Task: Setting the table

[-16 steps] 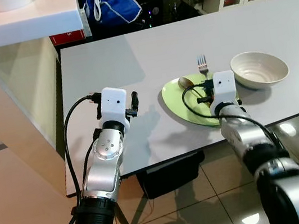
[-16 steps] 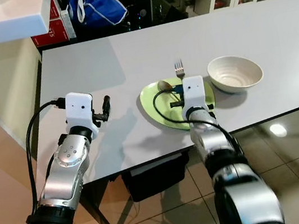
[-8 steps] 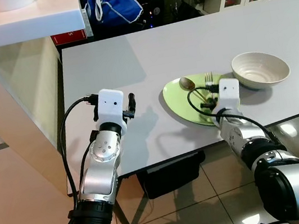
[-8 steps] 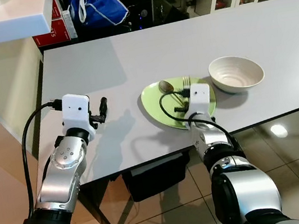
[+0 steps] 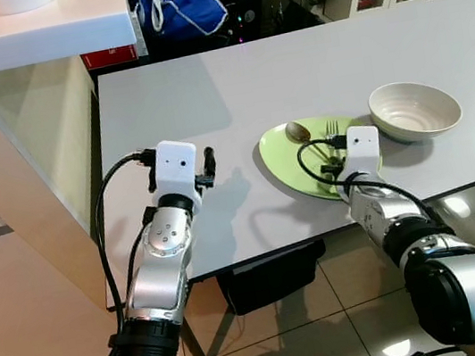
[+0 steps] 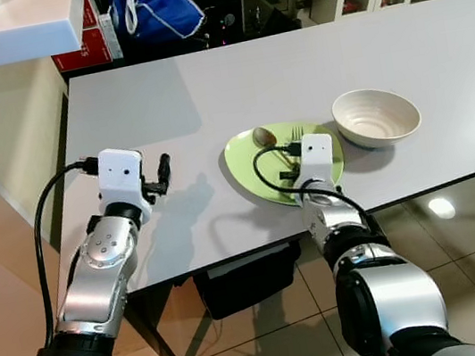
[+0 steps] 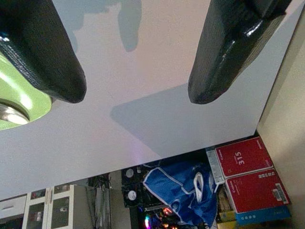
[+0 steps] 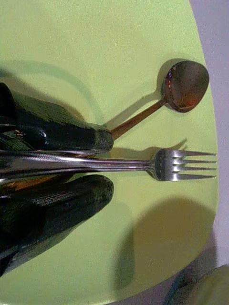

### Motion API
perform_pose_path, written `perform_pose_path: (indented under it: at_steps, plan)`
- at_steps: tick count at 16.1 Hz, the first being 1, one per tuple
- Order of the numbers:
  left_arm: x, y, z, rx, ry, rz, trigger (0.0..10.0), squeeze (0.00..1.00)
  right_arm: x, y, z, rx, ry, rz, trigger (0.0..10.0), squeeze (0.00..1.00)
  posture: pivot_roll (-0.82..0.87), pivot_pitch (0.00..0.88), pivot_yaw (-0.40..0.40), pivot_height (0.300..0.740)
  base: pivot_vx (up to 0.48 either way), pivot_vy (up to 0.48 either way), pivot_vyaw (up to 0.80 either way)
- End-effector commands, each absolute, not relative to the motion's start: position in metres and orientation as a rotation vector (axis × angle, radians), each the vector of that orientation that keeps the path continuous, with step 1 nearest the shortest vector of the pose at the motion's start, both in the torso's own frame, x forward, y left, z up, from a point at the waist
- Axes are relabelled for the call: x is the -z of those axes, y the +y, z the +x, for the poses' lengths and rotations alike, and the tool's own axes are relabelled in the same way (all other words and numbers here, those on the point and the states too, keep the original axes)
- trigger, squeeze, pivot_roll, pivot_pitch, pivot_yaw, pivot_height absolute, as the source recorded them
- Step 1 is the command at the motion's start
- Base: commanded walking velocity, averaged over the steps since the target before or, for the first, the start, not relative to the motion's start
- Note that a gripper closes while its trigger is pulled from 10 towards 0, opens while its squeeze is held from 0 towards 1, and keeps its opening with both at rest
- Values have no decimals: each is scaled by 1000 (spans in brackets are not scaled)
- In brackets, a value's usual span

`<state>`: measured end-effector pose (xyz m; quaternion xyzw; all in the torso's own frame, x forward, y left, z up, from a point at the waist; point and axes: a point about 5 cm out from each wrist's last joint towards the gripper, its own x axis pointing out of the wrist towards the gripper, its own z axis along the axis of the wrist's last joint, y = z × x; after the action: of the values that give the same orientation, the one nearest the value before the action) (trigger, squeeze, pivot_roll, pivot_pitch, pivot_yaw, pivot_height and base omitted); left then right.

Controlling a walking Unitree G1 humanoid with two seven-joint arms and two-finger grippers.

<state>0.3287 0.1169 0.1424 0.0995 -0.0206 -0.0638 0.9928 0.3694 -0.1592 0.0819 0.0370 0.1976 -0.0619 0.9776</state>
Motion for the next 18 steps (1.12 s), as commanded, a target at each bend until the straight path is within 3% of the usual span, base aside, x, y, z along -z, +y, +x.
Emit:
perform_pose_path:
  at_steps: [1, 7, 8, 9, 12, 18]
  plan:
    - [-146, 117, 328, 115, -50, 200, 10000, 0, -90, -158, 374, 124, 376, 58, 10000, 1000, 39, 0, -24, 740, 0, 0, 0]
    - [-146, 115, 329, 115, -54, 193, 10000, 0, -97, -157, 378, 105, 335, 1, 10000, 1000, 30, 0, -30, 740, 0, 0, 0]
    - [-147, 115, 330, 115, -55, 192, 10000, 0, -101, -157, 379, 105, 314, -43, 10000, 675, 29, 0, -31, 740, 0, 0, 0]
    - [-147, 115, 330, 116, -56, 192, 10000, 0, -105, -155, 381, 100, 285, -71, 10000, 0, 26, 0, -33, 740, 0, 0, 0]
    - [-147, 113, 332, 119, -58, 187, 10000, 0, -110, -151, 382, 73, 227, -141, 10000, 0, 12, 0, -33, 740, 0, 0, 0]
    - [-149, 109, 336, 131, -75, 177, 10000, 0, -140, -143, 378, 46, -109, -213, 10000, 0, 2, 0, -30, 740, 0, 0, 0]
